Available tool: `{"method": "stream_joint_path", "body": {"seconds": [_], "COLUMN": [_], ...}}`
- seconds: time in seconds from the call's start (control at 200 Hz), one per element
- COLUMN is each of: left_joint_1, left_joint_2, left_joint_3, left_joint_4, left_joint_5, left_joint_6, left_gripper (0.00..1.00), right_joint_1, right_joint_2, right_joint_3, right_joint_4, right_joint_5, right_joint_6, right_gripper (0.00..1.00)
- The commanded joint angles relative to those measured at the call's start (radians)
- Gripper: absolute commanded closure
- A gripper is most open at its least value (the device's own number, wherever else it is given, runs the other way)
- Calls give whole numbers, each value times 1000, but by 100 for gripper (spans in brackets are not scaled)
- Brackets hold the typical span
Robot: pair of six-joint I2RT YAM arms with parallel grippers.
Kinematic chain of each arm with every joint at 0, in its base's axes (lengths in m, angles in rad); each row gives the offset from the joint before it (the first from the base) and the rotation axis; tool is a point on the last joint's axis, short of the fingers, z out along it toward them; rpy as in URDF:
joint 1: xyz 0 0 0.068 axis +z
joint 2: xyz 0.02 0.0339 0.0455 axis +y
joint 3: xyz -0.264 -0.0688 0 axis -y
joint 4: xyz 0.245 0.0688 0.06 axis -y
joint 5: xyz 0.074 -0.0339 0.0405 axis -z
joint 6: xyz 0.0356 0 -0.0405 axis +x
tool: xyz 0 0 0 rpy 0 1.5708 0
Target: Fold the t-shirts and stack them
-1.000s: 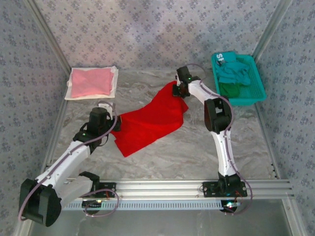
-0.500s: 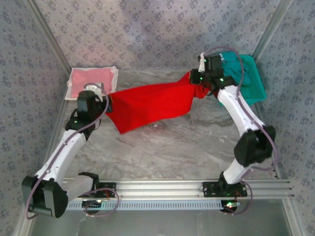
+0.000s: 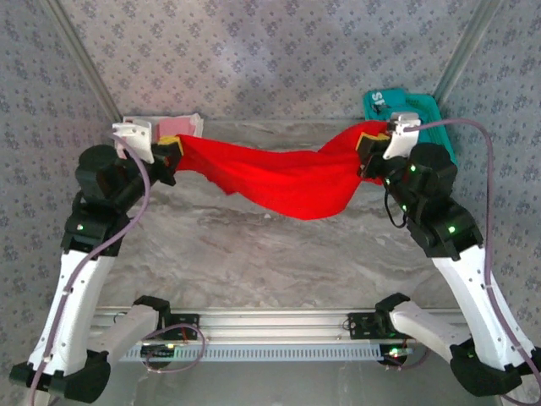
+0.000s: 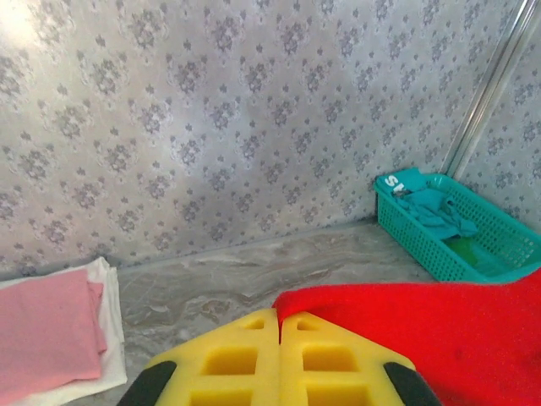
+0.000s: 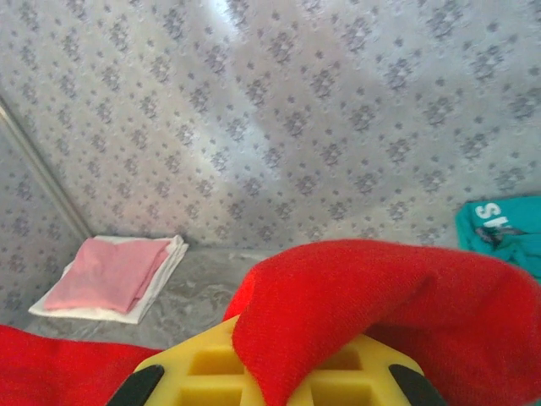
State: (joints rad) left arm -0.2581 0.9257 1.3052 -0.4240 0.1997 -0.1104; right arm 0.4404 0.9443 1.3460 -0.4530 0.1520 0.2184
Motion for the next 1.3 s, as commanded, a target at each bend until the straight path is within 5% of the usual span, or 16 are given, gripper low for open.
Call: {"method": "stream_joint_path", "body": {"seconds": [0.0,0.245,0.33,0.4,0.595,0.934,1.294], "left_joint_1": [16,69,77,82,43,-200,-243], "left_joint_2": [108,508,641,691,488,464,472], "left_joint_3": [91,159,164,151,-164,-430,-624], "left_joint_4": [-107,4,28,35,188,-88,-35], "left_joint_5": [-62,-15,-35,-94,-136,-123,-10], "left_joint_6": [63,131,134,108,-57,-300,-396], "left_gripper": [100,98,52,39,39,41,43], "right_joint_1": [-7,-125,-140,-153,-165,-175,-309], "right_joint_2": [65,364,494,590,575,437,593], "right_joint_3": [-13,-44,-62,-29,-105,-392,-384], "right_joint_4": [-65,58,115,93,99,173,17], "right_joint_5": [94,65,21,-18,-48,-141,-209], "right_joint_6": [28,131,160,167,129,141,235], "right_gripper": [98,89,61,48,24,25,26]}}
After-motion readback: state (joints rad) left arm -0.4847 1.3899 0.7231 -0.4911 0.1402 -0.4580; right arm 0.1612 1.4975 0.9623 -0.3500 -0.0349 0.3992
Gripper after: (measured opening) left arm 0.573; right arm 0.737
